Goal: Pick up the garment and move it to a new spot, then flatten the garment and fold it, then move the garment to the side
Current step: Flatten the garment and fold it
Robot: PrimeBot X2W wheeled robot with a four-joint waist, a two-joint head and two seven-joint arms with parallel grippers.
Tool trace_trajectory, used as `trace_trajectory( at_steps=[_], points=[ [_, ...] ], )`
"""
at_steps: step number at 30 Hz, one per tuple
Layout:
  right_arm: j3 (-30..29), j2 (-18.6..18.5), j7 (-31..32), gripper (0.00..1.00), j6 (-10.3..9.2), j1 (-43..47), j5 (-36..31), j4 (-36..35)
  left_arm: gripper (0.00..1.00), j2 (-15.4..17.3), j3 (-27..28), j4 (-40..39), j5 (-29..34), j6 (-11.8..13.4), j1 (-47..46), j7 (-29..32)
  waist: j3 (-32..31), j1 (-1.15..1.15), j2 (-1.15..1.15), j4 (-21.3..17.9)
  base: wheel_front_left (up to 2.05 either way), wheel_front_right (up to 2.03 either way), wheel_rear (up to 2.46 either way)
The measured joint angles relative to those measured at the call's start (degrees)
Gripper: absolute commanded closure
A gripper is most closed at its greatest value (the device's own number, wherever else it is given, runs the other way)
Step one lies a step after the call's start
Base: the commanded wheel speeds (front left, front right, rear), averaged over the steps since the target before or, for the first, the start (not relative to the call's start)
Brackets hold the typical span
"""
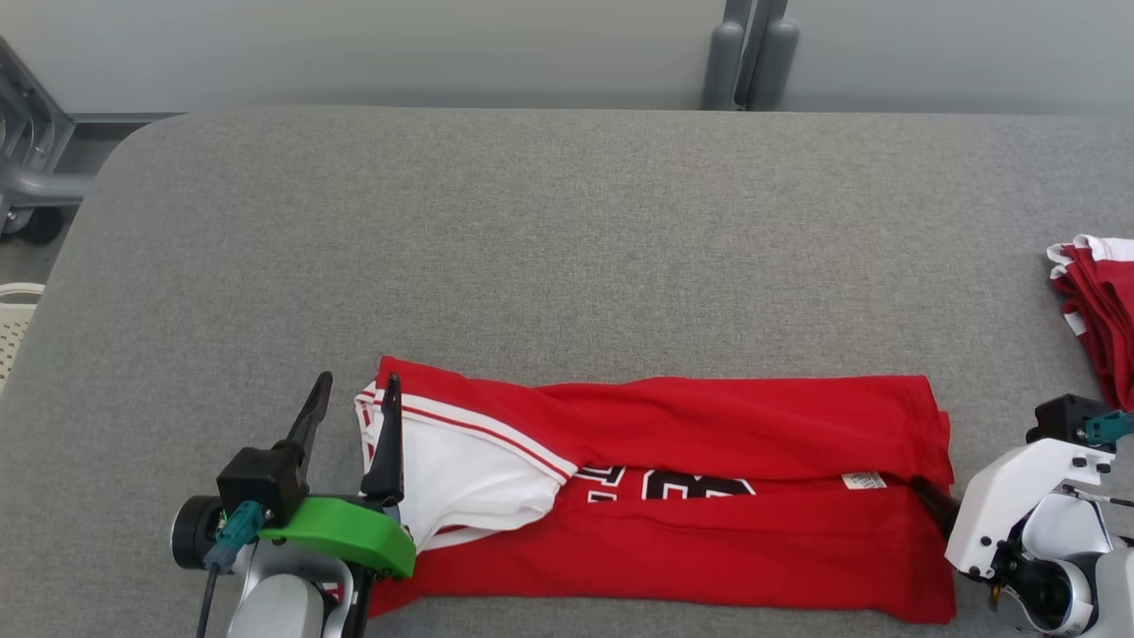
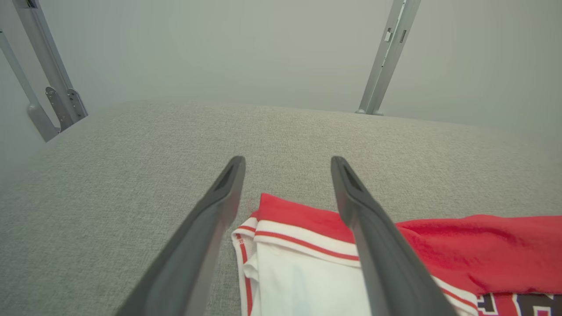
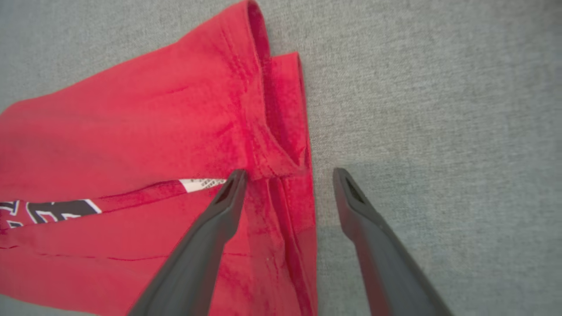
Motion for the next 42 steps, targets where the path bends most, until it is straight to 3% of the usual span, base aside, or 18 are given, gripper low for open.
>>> trace_trajectory(
  at_steps=[13,15,16,17,18,19,42],
  points=[
    [0.0,-0.2,-0.9,0.01,0.00,-2.0,0.7,4.3,0.00,-0.2,0.3,0.5,0.2,-0.5,-1.0,0.0,1.4,0.00,0.00,0.7,0.00,0.00,0.00],
    [0.0,-0.3,-0.9,0.46,0.00,-2.4,0.9,5.2,0.00,-0.3,0.3,0.6,0.2,-0.6,-1.1,0.0,1.5,0.00,0.00,0.9,0.00,0.00,0.00],
    [0.0,-0.3,-0.9,0.59,0.00,-2.5,0.9,5.5,0.00,-0.3,0.3,0.7,0.2,-0.6,-1.1,0.0,1.6,0.00,0.00,1.0,0.00,0.00,0.00],
    [-0.1,-0.4,-0.9,0.64,0.00,-2.5,1.0,5.9,0.00,-0.3,0.3,0.7,0.2,-0.7,-1.2,0.0,1.7,0.00,0.00,1.1,0.00,0.00,0.00],
    [-0.1,-0.5,-0.9,0.78,0.00,-2.7,1.1,6.3,0.00,-0.3,0.4,0.8,0.2,-0.7,-1.3,0.0,1.7,0.00,0.00,1.2,0.00,0.00,0.00],
    [0.0,-0.6,-0.8,0.99,0.00,-2.8,1.1,6.6,0.00,-0.3,0.5,0.8,0.2,-0.7,-1.3,0.0,1.7,0.00,0.00,1.3,0.00,0.00,0.00],
    [-1.6,0.1,-1.9,1.00,0.07,-5.0,-0.7,8.6,0.00,-0.3,1.3,0.7,0.7,-0.8,-1.2,0.0,0.3,0.00,0.00,0.8,0.00,0.00,0.00]
  ],
)
